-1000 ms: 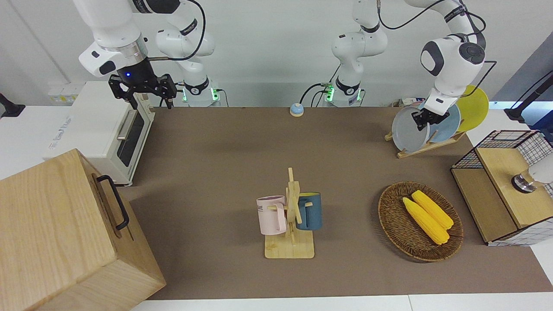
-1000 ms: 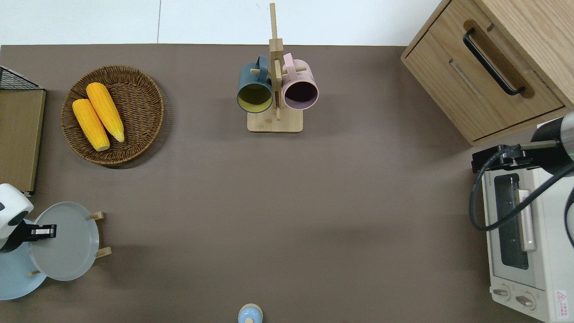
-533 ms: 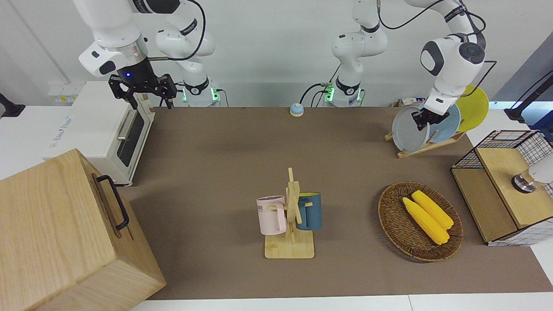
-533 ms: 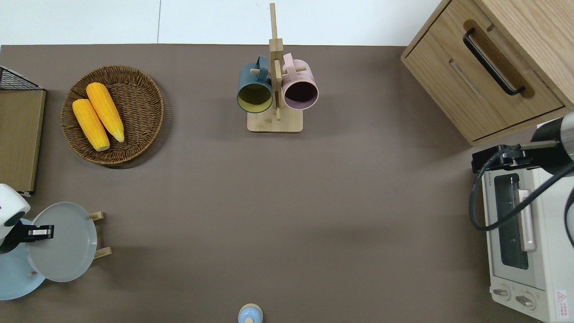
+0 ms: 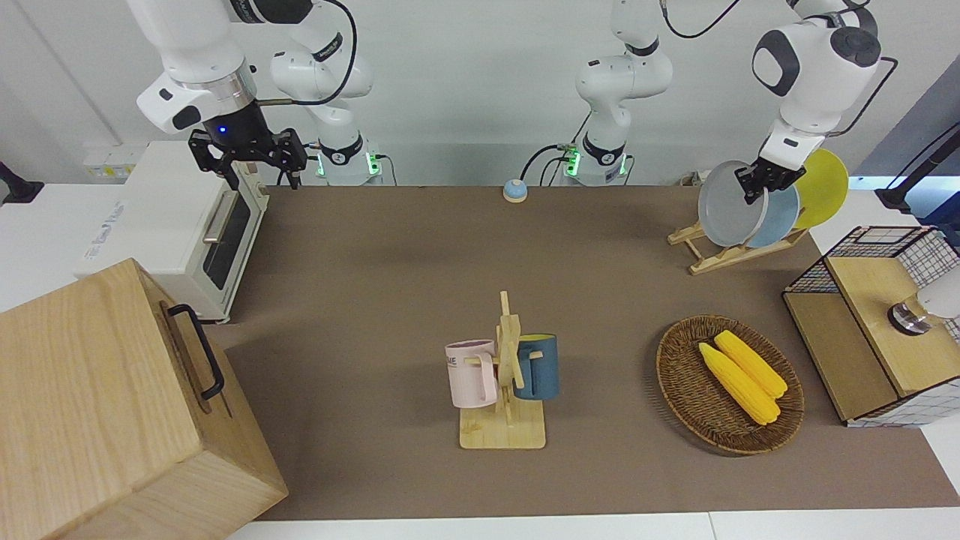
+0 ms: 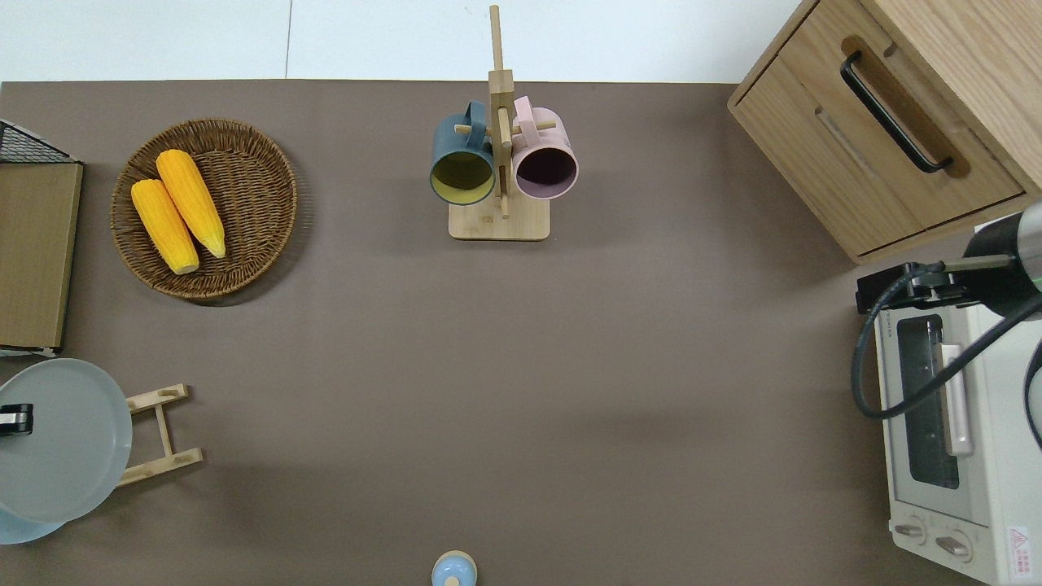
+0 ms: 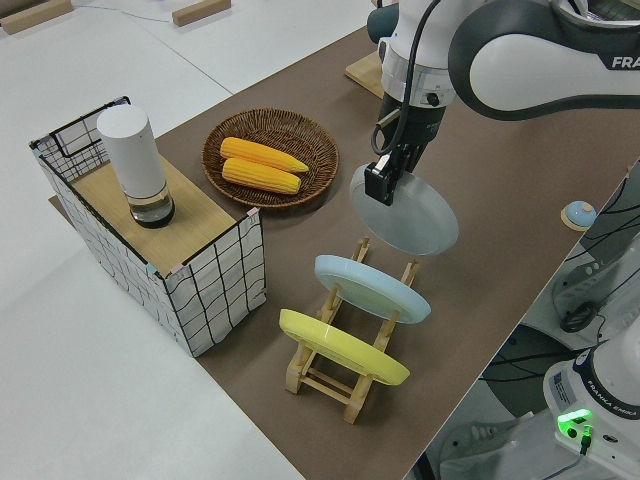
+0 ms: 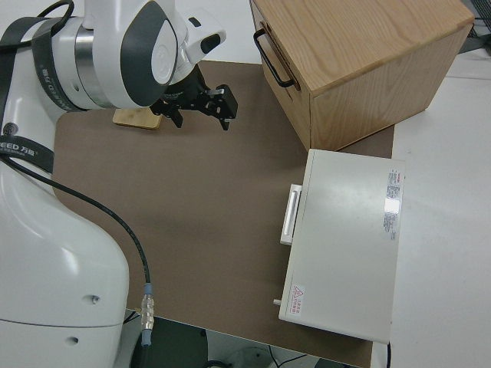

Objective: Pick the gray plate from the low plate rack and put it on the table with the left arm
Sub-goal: 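Grasp the gray plate edge with the left gripper and lift it out, then carry the gray plate away from the rack and lower it onto the table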

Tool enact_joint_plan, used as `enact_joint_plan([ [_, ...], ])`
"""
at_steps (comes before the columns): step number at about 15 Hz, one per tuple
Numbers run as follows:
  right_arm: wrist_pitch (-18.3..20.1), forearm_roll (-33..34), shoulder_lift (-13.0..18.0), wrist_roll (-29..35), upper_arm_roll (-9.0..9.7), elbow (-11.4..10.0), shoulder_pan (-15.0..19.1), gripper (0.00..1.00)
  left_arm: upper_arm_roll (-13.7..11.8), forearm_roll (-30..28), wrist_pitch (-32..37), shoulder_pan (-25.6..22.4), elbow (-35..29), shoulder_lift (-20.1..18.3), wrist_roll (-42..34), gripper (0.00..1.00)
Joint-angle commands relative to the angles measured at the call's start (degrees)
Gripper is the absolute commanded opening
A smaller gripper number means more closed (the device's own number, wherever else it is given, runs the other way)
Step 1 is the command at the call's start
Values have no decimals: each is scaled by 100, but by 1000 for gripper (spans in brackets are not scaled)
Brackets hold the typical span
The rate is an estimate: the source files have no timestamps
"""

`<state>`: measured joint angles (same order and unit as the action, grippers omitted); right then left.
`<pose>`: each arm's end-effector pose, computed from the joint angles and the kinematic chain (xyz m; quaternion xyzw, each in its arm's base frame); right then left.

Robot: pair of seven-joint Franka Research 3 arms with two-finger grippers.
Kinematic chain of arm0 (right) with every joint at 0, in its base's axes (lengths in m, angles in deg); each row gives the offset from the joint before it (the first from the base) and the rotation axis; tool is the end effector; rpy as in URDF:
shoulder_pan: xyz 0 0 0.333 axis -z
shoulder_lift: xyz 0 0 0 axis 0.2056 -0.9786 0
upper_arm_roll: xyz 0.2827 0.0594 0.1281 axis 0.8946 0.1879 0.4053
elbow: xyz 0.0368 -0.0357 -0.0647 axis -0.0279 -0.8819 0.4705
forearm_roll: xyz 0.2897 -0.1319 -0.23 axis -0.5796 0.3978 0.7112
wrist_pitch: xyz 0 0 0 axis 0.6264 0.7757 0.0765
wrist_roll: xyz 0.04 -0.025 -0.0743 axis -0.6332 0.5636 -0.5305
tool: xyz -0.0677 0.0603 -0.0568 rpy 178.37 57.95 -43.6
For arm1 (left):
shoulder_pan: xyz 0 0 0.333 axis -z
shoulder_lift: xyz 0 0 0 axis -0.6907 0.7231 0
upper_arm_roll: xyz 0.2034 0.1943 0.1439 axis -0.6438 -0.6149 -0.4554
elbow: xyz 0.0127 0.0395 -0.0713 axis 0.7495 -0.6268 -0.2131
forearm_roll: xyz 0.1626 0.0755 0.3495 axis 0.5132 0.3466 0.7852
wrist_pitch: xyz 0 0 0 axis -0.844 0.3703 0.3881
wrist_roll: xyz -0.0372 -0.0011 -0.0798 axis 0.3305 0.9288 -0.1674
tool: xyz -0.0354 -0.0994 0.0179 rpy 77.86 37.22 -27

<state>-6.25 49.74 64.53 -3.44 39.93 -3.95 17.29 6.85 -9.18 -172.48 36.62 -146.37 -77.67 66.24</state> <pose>0.5515 0.0296 0.6412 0.9997 0.0056 -0.0225 0.0119 0.4570 0.1328 0.5229 -0.9975 -0.0198 0.0332 0.0591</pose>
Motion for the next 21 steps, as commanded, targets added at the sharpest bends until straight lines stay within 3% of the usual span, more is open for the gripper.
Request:
enact_joint_plan([
  [1, 5, -15, -2, 22, -34, 37, -41, 983, 154, 96, 706, 47, 579, -80, 31, 0],
  [6, 14, -15, -2, 22, -34, 37, -41, 983, 366, 17, 1410, 47, 1194, -80, 66, 0],
  [11, 5, -15, -2, 22, -34, 37, -41, 983, 401, -430, 1464, 47, 1239, -80, 232, 0],
  [21, 5, -15, -2, 22, -34, 37, -41, 983, 287, -2741, 1737, -41, 757, 131, 242, 0],
])
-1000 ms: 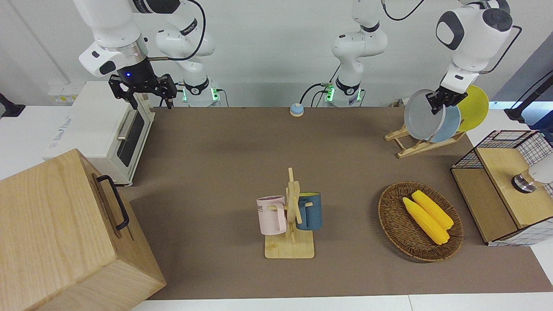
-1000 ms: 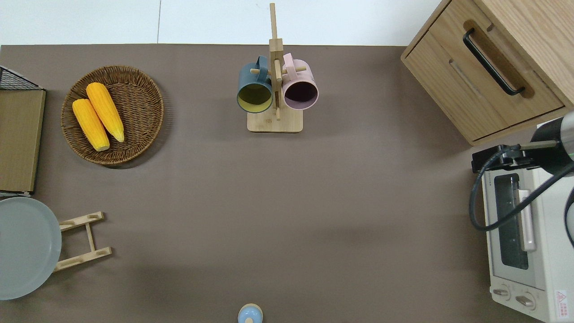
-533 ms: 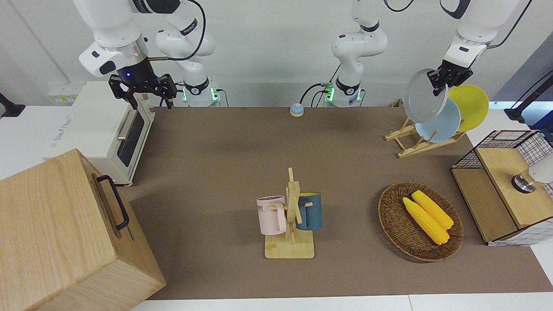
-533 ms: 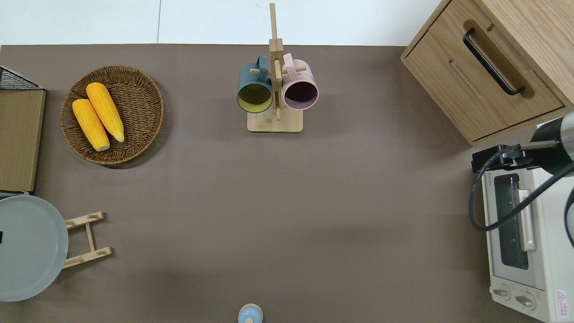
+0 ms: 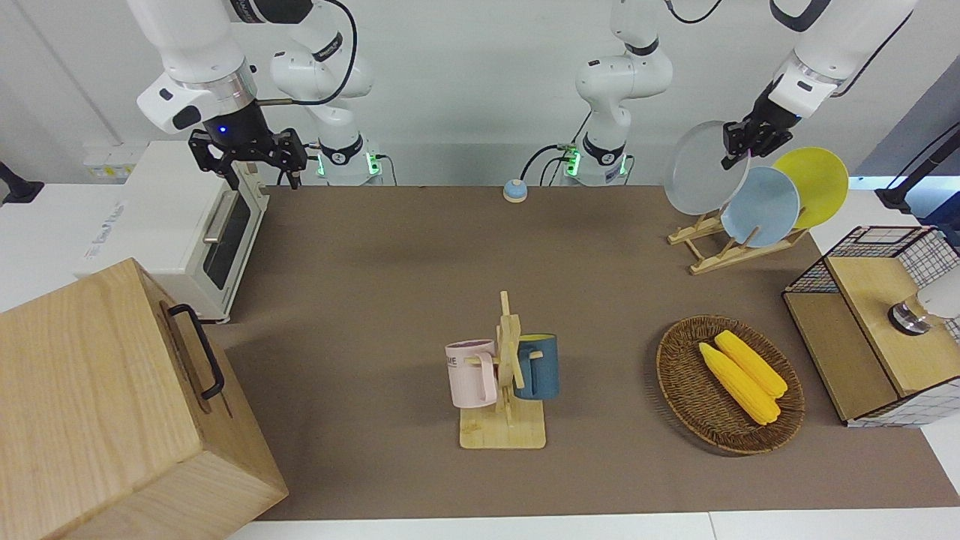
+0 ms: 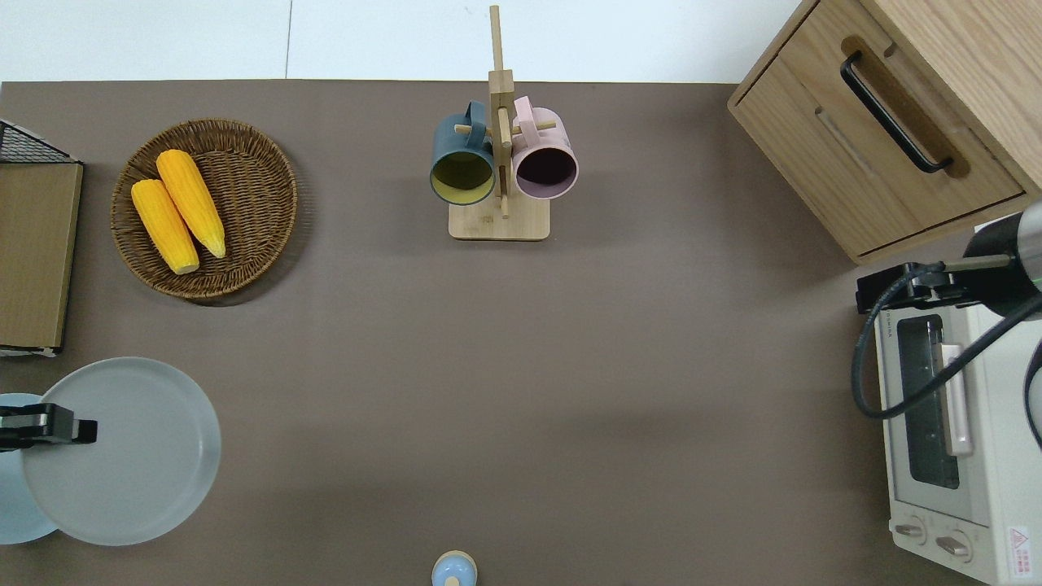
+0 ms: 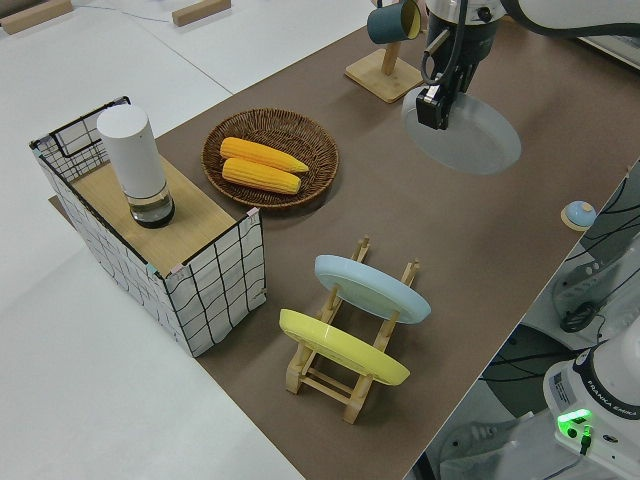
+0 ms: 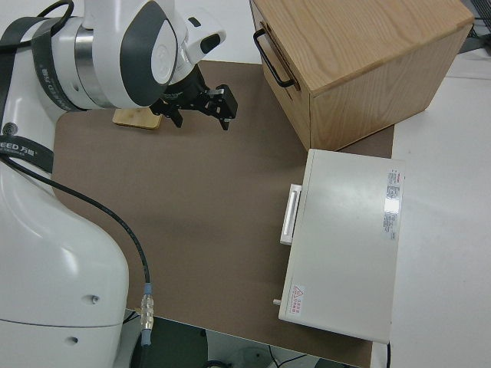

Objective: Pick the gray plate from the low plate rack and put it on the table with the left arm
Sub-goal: 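Carry the gray plate away from the rack and lower it onto the table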

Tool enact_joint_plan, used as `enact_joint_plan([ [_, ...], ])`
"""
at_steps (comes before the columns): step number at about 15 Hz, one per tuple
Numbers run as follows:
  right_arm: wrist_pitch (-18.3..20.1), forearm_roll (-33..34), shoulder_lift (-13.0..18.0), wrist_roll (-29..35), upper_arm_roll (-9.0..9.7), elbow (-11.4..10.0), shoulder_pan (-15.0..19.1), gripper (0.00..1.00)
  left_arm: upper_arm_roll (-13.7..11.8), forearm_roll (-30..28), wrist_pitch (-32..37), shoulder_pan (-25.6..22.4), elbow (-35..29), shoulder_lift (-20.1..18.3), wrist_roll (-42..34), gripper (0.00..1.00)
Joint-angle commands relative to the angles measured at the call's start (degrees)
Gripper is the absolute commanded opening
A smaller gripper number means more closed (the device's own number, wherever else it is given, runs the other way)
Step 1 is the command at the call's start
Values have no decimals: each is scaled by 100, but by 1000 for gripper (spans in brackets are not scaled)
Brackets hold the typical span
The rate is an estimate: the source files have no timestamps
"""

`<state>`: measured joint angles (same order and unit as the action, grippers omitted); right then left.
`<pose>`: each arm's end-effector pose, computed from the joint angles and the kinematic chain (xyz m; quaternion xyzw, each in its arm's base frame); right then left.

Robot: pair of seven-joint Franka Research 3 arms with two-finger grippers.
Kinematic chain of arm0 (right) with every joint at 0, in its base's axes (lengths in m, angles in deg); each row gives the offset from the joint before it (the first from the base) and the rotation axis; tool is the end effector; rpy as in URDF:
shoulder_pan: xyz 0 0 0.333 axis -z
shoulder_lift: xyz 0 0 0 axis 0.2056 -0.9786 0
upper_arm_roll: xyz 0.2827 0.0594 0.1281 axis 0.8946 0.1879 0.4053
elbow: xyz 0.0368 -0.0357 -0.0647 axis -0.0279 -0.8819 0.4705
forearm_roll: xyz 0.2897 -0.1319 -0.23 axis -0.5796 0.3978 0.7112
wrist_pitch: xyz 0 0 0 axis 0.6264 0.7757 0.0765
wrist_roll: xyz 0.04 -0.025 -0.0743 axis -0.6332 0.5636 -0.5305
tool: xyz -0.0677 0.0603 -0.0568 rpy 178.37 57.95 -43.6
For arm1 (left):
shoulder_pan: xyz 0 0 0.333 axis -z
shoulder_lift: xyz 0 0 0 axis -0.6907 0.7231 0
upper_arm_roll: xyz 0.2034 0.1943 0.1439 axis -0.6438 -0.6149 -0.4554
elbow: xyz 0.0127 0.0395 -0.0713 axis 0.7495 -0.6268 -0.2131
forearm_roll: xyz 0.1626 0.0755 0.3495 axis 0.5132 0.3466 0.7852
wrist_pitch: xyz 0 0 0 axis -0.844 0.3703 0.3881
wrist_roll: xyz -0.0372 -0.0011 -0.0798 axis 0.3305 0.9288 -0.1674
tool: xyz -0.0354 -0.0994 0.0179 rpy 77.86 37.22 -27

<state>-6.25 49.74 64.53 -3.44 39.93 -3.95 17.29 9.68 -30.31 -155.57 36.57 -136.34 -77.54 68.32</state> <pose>0.5515 0.0296 0.6412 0.9997 0.0056 -0.0225 0.0119 0.4553 0.0715 0.5839 0.9898 0.0374 -0.0629 0.1219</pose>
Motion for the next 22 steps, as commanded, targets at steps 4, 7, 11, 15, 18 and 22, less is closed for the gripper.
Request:
enact_joint_plan([
  [4, 5, -15, -2, 14, -34, 37, -41, 983, 109, -1280, -480, 61, -773, 285, -2, 0],
  [7, 5, -15, -2, 22, -34, 37, -41, 983, 179, -1614, -1008, 149, -1222, 285, -151, 0],
  [11, 14, -15, -2, 22, -34, 37, -41, 983, 179, -1764, -1624, 316, -1688, 294, -370, 0],
  [15, 14, -15, -2, 22, -34, 37, -41, 983, 171, -1966, -1896, 298, -1917, 557, -1152, 0],
  [18, 14, -15, -2, 22, -34, 37, -41, 983, 171, -2019, -2204, 307, -2172, 619, -1451, 0],
  [22, 14, -15, -2, 22, -34, 37, -41, 983, 171, -2177, -2397, 316, -2374, 698, -1706, 0],
])
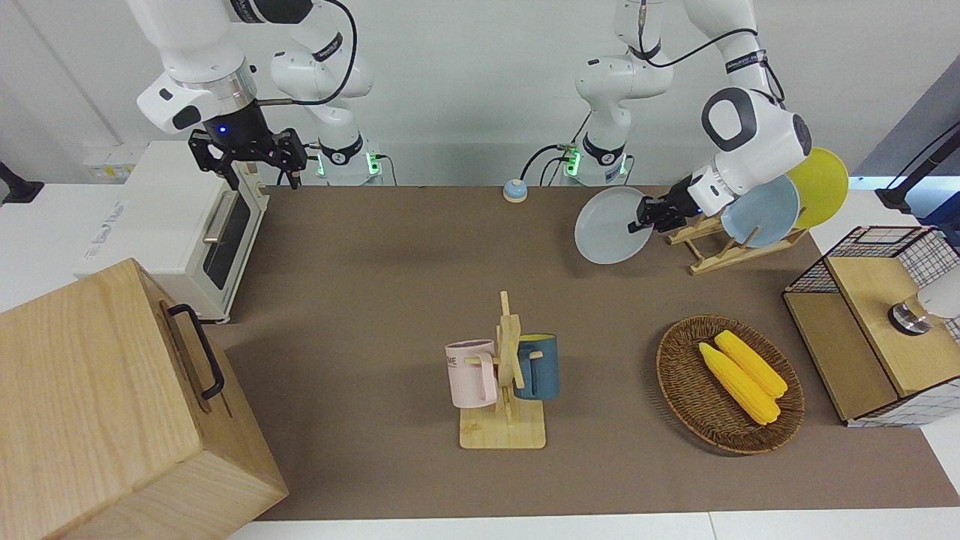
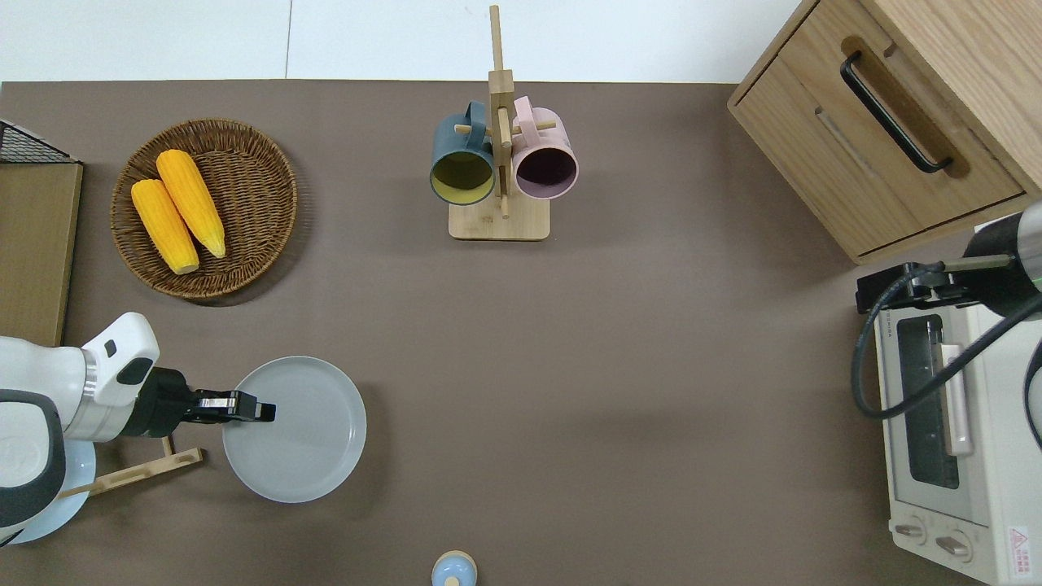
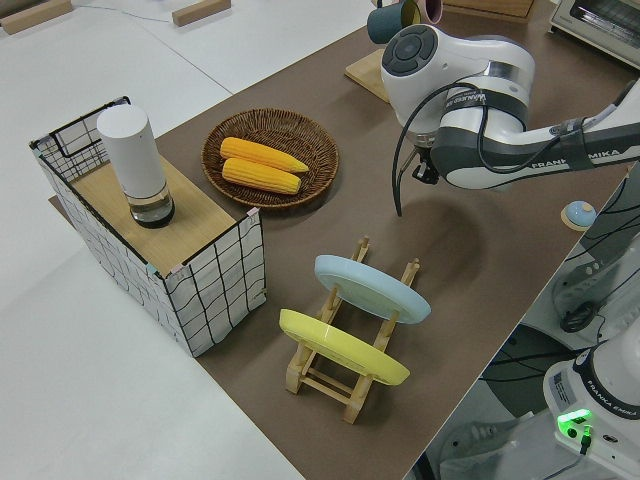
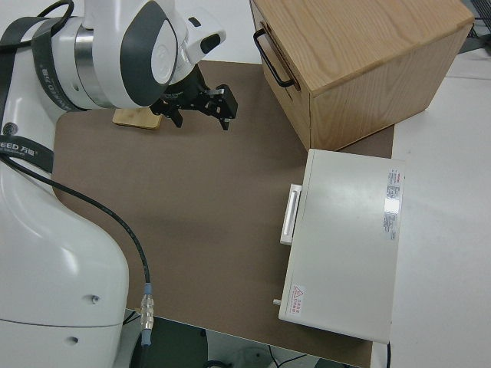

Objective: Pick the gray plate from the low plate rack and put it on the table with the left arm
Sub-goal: 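Carry the gray plate away from the rack and lower it onto the table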

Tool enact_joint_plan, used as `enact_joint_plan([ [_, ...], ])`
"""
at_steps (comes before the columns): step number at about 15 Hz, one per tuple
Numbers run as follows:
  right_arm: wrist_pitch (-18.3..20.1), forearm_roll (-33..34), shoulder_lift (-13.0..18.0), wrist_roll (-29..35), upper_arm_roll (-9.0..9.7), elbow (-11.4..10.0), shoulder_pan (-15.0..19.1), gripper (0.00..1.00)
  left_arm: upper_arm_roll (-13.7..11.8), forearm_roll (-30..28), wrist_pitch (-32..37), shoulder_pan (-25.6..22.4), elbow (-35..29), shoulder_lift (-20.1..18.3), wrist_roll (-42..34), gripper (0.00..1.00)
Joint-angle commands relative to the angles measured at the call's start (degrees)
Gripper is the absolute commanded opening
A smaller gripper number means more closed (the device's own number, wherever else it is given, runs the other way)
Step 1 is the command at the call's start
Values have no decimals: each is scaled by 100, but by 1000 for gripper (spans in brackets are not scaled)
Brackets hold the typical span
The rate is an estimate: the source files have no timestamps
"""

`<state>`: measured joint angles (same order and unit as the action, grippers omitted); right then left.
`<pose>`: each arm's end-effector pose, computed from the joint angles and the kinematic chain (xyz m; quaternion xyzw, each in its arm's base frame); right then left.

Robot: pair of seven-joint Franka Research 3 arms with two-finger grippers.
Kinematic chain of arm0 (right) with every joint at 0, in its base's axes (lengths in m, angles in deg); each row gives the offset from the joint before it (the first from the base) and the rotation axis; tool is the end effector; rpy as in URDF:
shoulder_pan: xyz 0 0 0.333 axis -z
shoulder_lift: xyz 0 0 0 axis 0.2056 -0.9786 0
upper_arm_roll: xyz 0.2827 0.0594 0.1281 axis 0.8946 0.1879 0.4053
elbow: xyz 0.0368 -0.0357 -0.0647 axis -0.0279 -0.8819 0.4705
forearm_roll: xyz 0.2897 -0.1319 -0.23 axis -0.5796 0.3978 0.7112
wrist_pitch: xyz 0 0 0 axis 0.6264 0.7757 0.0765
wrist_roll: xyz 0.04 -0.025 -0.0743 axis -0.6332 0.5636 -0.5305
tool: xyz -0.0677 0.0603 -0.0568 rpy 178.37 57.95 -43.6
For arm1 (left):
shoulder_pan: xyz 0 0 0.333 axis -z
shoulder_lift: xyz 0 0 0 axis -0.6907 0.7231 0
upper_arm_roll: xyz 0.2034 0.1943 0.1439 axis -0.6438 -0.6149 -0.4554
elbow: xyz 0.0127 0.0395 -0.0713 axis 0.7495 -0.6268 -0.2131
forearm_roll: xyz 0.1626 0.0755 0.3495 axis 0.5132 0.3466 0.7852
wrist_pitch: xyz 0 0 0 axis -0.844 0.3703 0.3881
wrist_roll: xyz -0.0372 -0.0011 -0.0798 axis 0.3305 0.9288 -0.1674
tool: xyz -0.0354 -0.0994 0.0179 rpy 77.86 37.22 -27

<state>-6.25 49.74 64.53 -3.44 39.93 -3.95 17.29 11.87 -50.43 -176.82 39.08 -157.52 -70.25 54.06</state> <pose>0.5515 0.0296 0.6412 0.9997 0.0056 -0.0225 0.0119 0.4664 0.0144 0.3892 0.9589 -0.0022 -0.0752 0.2737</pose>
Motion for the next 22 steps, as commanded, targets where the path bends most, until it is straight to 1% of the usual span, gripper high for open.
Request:
enact_joint_plan([
  [1, 5, -15, -2, 22, -34, 37, -41, 983, -40, -244, -395, 65, -343, -5, -385, 0],
  [2, 5, -15, -11, 22, -34, 37, -41, 983, -39, -401, -552, 65, -457, 4, -430, 0],
  [4, 14, -15, -2, 22, -34, 37, -41, 983, -39, -517, -782, 126, -633, 13, -614, 0],
  [7, 5, -15, -2, 22, -34, 37, -41, 983, -39, -596, -967, 196, -687, 144, -667, 0],
  [9, 5, -15, -2, 22, -34, 37, -41, 983, -39, -692, -1159, 354, -696, 242, -667, 0],
  [14, 5, -15, -11, 22, -34, 37, -41, 983, -48, -701, -1178, 399, -696, 321, -676, 0],
  [15, 5, -15, -2, 22, -34, 37, -41, 983, -48, -693, -1178, 399, -687, 329, -711, 109],
  [16, 5, -15, -2, 22, -34, 37, -41, 983, -40, -693, -1178, 399, -687, 338, -763, 257],
  [17, 5, -15, -2, 22, -34, 37, -41, 983, -48, -693, -1169, 399, -696, 347, -781, 377],
  [20, 5, -15, -2, 22, -34, 37, -41, 983, -48, -675, -1169, 364, -678, 330, -782, 564],
  [22, 5, -15, -2, 22, -34, 37, -41, 983, -57, -640, -1178, 346, -635, 330, -782, 720],
])
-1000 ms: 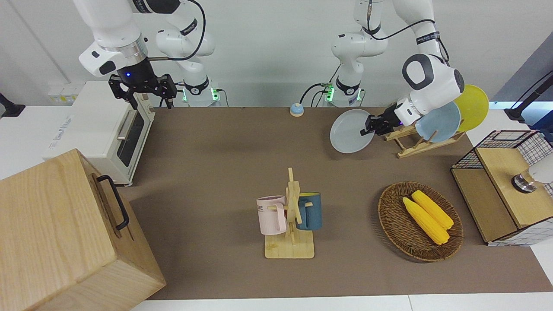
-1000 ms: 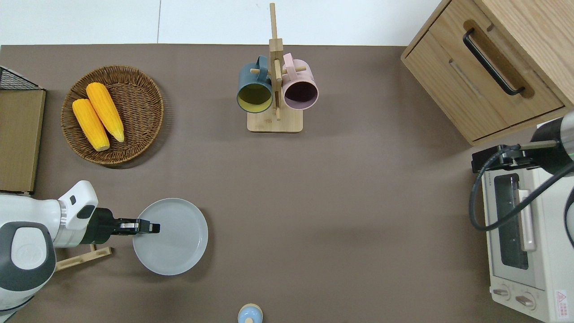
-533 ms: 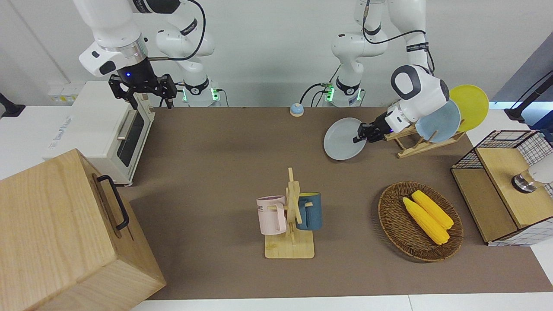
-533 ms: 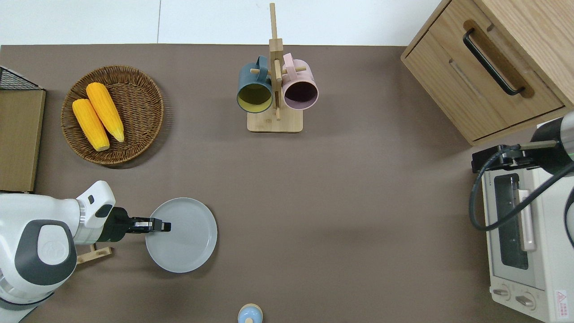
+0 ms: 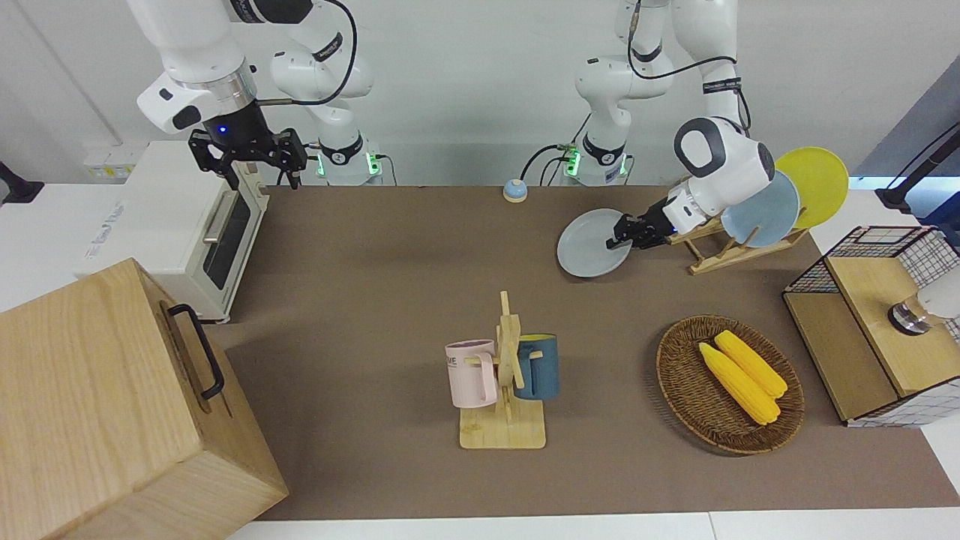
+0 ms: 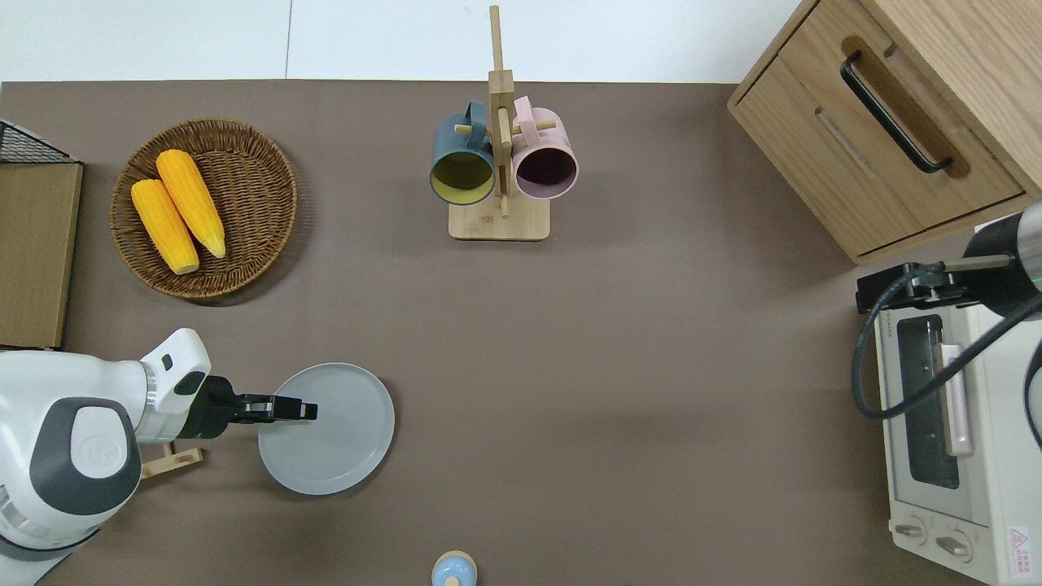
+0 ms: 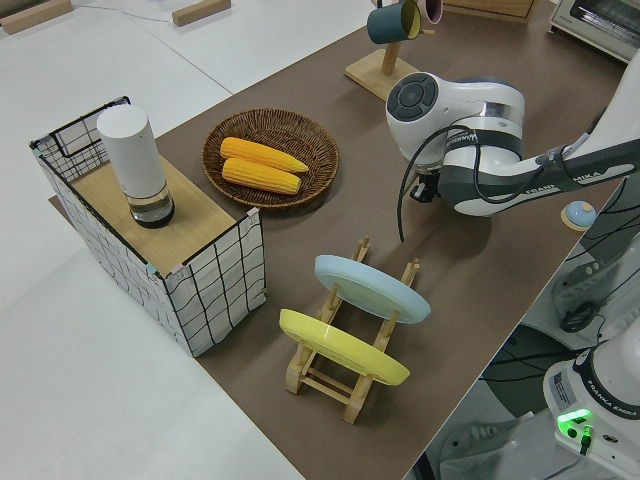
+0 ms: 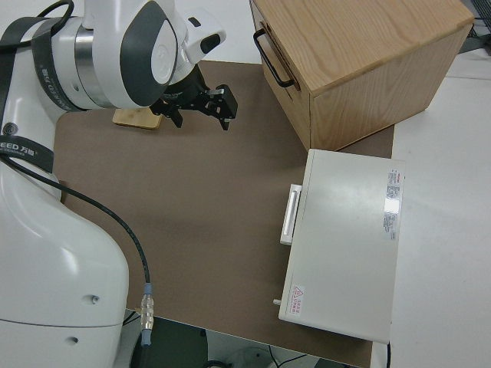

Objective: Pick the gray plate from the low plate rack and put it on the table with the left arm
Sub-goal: 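Carry the gray plate away from the rack and lower it onto the table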

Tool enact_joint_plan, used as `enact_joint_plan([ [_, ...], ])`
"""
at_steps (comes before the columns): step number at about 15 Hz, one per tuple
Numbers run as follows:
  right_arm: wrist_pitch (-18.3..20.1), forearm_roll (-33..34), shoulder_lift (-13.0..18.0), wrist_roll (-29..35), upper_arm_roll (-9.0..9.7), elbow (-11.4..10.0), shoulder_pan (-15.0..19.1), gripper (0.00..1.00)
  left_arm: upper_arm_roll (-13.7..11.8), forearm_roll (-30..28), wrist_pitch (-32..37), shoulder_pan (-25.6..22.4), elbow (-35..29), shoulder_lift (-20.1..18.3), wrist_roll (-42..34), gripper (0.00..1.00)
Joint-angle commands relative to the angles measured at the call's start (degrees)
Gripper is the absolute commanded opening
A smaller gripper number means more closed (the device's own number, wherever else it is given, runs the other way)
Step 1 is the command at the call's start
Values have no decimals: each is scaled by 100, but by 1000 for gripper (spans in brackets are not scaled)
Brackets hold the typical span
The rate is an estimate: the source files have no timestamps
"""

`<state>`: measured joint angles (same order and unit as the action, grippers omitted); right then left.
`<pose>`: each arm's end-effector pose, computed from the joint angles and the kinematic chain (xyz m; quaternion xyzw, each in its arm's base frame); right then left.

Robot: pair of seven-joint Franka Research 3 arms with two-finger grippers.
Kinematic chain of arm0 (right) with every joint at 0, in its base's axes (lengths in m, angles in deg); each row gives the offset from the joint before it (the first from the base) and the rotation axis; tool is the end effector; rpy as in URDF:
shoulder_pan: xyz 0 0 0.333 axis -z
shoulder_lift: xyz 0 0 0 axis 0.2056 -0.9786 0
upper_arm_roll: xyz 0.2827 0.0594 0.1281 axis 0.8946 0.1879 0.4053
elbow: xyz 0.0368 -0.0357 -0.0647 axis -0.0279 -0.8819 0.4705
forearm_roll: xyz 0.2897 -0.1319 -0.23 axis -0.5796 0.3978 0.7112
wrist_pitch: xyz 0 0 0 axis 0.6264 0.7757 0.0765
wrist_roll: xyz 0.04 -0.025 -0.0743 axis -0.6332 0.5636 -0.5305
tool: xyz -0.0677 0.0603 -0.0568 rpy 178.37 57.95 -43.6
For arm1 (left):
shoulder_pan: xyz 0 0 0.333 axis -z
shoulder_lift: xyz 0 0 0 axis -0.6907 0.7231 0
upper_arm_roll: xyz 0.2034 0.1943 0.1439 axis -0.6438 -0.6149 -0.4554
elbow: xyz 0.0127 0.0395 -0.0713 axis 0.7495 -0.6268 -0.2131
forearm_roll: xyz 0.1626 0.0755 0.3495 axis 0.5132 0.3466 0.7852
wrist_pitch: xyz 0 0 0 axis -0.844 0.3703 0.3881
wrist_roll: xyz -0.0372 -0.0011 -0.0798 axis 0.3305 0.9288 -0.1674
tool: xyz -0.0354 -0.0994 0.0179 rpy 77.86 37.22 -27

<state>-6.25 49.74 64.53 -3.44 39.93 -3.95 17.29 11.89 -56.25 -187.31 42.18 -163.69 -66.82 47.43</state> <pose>0.5515 0.0296 0.6412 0.9997 0.0056 -0.0225 0.0119 0.4585 -0.0041 0.3270 0.9566 -0.0125 -0.0540 0.2861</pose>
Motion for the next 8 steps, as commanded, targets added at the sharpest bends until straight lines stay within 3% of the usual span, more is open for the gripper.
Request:
enact_joint_plan([
  [1, 5, -15, -2, 22, -34, 37, -41, 983, -59, -31, -129, 27, 0, -13, -119, 812],
  [2, 5, -15, -2, 22, -34, 37, -41, 983, -67, 12, -129, 10, 18, -13, -119, 944],
  [3, 5, -15, -2, 22, -34, 37, -41, 983, -68, 91, -138, -8, 44, -13, -119, 991],
  [8, 5, -15, -2, 22, -34, 37, -41, 983, -138, 232, -129, -52, 238, -4, -102, 991],
])
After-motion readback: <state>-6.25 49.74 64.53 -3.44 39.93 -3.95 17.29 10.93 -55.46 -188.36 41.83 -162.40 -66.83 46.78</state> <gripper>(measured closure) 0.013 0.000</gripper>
